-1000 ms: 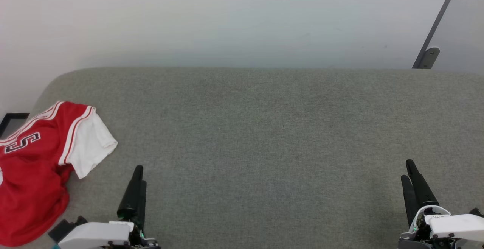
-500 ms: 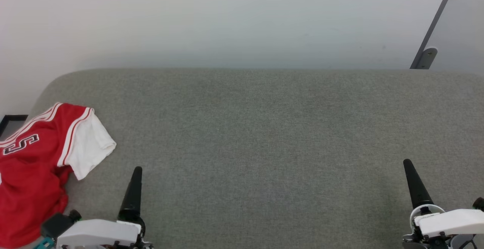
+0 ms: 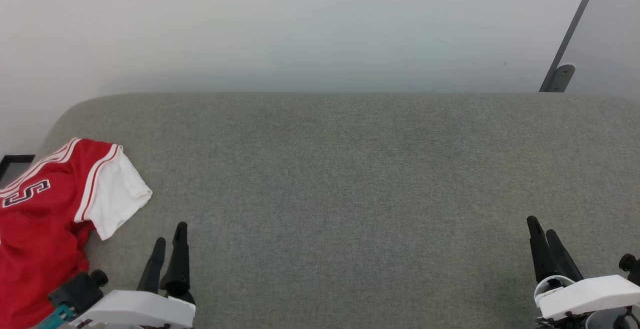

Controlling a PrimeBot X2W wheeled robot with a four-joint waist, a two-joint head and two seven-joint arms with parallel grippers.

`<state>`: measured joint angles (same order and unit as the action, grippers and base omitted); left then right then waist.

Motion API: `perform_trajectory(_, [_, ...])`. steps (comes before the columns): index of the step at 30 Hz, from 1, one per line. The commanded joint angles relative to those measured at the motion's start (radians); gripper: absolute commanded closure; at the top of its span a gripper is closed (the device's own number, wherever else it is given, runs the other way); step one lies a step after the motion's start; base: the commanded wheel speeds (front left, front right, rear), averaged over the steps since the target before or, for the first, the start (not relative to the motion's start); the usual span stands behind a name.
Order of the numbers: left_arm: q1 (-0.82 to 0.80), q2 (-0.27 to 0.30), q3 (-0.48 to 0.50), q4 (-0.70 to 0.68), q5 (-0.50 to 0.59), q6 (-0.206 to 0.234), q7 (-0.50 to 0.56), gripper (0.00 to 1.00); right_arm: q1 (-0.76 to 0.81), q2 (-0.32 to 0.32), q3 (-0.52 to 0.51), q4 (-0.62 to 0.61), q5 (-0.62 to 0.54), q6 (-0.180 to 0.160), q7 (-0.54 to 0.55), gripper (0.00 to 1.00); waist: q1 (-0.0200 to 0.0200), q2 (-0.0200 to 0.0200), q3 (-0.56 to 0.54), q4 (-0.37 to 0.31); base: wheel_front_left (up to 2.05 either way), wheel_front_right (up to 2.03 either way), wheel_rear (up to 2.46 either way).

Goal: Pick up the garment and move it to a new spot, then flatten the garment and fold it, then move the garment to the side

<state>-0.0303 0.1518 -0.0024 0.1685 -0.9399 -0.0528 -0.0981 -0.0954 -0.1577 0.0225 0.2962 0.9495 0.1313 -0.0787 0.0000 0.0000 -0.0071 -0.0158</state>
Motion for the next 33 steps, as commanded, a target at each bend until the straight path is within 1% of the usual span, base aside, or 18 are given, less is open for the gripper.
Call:
perform_trajectory(1, [-0.002, 0.01, 0.0, -0.013, 0.046, -0.006, -0.009, 0.0, -0.022, -0.012, 0.0, -0.008, -0.043, 0.0, -0.006, 0.0, 0.0, 0.0, -0.001, 0.0, 0.0, 0.0, 0.0])
perform_trajectory(7, [0.004, 0.011, 0.002, -0.011, 0.158, -0.021, -0.027, 0.0, -0.019, -0.015, -0.004, -0.006, -0.146, 0.0, -0.013, 0.0, 0.0, 0.0, -0.001, -0.003, 0.0, 0.0, 0.0])
perform_trajectory(14, [0.011, 0.012, 0.007, -0.008, 0.261, -0.039, -0.046, 0.0, -0.013, -0.018, -0.01, -0.01, -0.23, -0.001, -0.021, 0.0, 0.0, 0.0, -0.001, -0.003, 0.0, 0.0, 0.0])
perform_trajectory(25, [0.02, 0.011, 0.018, -0.02, 0.387, -0.063, -0.075, 0.0, -0.004, -0.026, -0.017, -0.022, -0.339, -0.001, -0.036, 0.0, 0.0, 0.0, -0.002, -0.005, 0.0, 0.0, 0.0])
perform_trajectory(33, [0.026, 0.016, 0.018, -0.031, 0.464, -0.071, -0.093, 0.0, 0.001, -0.029, -0.023, -0.029, -0.408, -0.001, -0.048, 0.0, 0.0, 0.0, -0.003, -0.007, 0.0, 0.0, 0.0])
